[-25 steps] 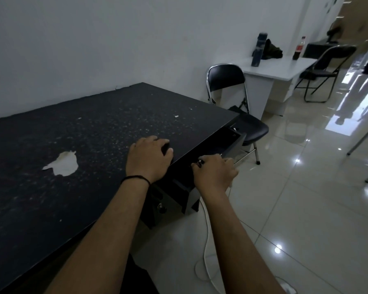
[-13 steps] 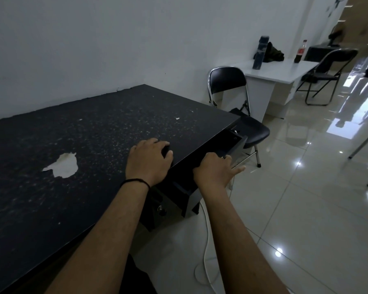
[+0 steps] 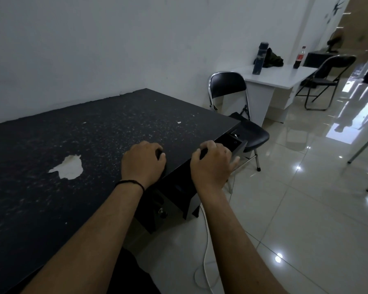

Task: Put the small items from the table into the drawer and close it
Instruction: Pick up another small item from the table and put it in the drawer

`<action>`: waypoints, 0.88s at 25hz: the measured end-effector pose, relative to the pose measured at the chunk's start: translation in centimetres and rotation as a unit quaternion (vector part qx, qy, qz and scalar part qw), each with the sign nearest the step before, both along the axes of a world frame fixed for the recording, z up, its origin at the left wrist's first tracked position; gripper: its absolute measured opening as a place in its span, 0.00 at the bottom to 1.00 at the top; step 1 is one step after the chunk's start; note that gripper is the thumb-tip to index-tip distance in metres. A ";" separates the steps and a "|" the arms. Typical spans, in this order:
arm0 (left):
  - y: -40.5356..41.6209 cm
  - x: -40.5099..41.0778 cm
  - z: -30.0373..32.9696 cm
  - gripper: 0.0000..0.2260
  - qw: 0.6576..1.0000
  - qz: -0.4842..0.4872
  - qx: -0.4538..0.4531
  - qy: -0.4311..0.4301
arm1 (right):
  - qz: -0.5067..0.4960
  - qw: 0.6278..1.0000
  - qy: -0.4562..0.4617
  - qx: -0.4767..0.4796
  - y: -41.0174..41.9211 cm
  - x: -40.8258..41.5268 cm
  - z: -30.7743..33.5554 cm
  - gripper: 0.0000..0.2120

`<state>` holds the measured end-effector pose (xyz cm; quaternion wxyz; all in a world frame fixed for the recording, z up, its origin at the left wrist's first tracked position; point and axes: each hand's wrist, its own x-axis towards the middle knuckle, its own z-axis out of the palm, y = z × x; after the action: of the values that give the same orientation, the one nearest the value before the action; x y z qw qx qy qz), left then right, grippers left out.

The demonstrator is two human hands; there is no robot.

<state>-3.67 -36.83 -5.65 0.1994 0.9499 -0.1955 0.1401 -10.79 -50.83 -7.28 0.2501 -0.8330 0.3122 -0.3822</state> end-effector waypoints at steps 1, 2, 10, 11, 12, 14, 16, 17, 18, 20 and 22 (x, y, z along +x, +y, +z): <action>1.4 0.2 0.6 0.13 1.000 0.023 -0.004 0.000 | 0.041 0.999 -0.033 -0.008 1.0 0.5 0.9 0.07; 2.4 0.4 1.1 0.13 0.999 0.039 -0.007 0.002 | 0.084 0.995 -0.052 -0.018 1.8 0.9 1.6 0.08; 16.8 1.7 4.8 0.12 0.981 0.186 0.000 -0.051 | 0.318 0.936 -0.072 -0.130 16.6 7.8 6.8 0.14; 19.0 1.7 4.9 0.12 0.977 0.207 -0.002 -0.051 | 0.337 0.929 -0.075 -0.137 18.8 8.6 7.2 0.15; 21.1 1.7 5.0 0.11 0.973 0.225 -0.002 -0.052 | 0.353 0.921 -0.077 -0.144 20.8 9.4 7.5 0.15; 25.0 1.8 5.1 0.10 0.966 0.252 -0.002 -0.057 | 0.377 0.911 -0.071 -0.154 24.6 10.8 7.7 0.14; 28.8 1.9 4.9 0.10 0.958 0.280 -0.002 -0.068 | 0.400 0.901 -0.061 -0.155 28.3 12.1 7.6 0.14; 30.5 2.1 4.8 0.11 0.953 0.294 0.000 -0.070 | 0.409 0.898 -0.056 -0.155 30.0 12.7 7.4 0.13; 32.3 2.4 4.5 0.11 0.949 0.307 0.003 -0.069 | 0.417 0.894 -0.051 -0.154 31.7 13.3 7.3 0.13; 35.3 3.1 3.9 0.12 0.942 0.329 0.015 -0.062 | 0.436 0.887 -0.038 -0.146 34.8 14.4 6.6 0.11; 37.6 3.9 3.3 0.12 0.934 0.352 0.029 -0.056 | 0.456 0.879 -0.008 -0.137 37.5 15.5 5.6 0.10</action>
<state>0.21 0.80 -2.37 0.0988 0.9539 0.1364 0.2483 4.68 -13.33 -1.64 0.2824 -0.9061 -0.1597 -0.2716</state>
